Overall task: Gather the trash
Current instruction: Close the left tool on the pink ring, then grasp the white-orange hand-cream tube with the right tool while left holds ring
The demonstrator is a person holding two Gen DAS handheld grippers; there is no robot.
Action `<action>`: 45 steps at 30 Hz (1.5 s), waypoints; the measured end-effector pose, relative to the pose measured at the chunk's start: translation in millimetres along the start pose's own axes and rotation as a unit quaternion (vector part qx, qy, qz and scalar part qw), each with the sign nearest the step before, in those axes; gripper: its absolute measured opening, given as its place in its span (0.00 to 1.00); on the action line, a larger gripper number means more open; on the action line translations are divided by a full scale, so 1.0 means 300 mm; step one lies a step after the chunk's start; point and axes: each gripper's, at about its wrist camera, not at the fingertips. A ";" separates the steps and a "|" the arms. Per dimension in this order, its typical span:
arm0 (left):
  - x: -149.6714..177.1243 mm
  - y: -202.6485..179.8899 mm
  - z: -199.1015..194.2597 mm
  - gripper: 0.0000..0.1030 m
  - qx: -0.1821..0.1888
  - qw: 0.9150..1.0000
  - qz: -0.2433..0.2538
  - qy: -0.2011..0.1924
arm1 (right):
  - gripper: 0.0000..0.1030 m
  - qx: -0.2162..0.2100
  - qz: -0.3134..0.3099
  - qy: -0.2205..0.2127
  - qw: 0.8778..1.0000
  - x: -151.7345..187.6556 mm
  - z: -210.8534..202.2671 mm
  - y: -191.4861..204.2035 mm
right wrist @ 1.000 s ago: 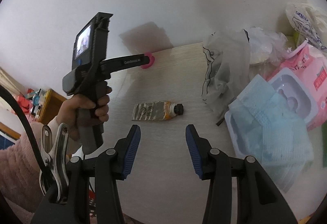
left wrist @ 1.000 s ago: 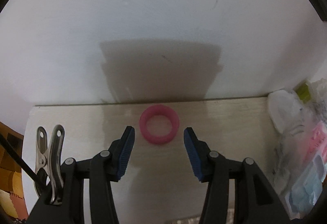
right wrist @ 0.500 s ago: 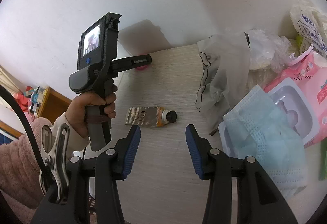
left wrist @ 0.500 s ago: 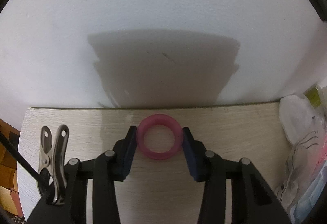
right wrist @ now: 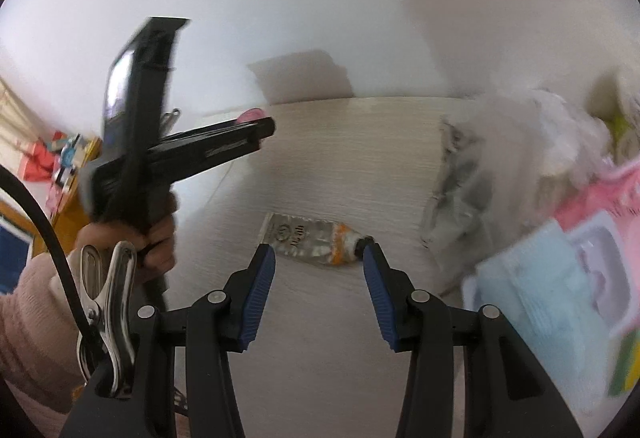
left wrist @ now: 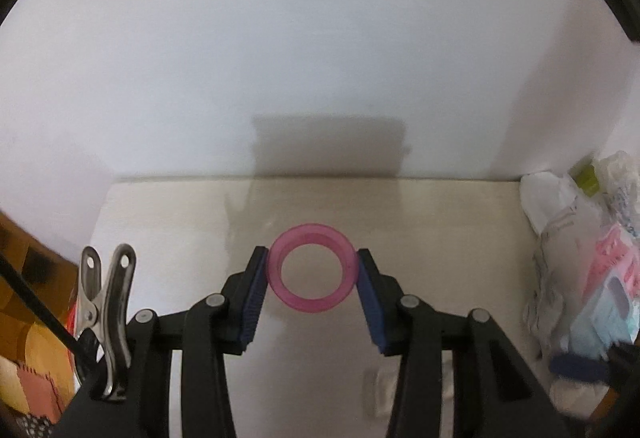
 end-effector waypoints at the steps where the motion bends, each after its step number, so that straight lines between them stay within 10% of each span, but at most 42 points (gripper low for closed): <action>1: 0.028 -0.009 -0.037 0.44 0.000 1.000 -0.007 -0.001 | 0.46 0.004 -0.006 0.007 1.000 -0.010 0.017 0.005; 20: 0.246 0.194 -0.262 0.44 -0.013 0.997 -0.072 0.006 | 0.46 0.041 -0.107 0.107 0.988 -0.127 0.298 0.093; 34: 0.287 0.212 -0.268 0.44 -0.001 0.997 -0.078 0.009 | 0.46 0.017 -0.088 0.148 0.985 0.040 0.240 0.148; 45: 0.310 0.238 -0.289 0.44 0.008 0.997 -0.072 0.012 | 0.46 0.085 -0.176 0.135 0.971 0.144 0.244 0.272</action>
Point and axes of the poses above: each gripper's, at about its wrist camera, not at the fingertips, and z roughly the way its jaws point, y to its left, x to its underside, and after that the axes turned 2 degrees about y, right-handed
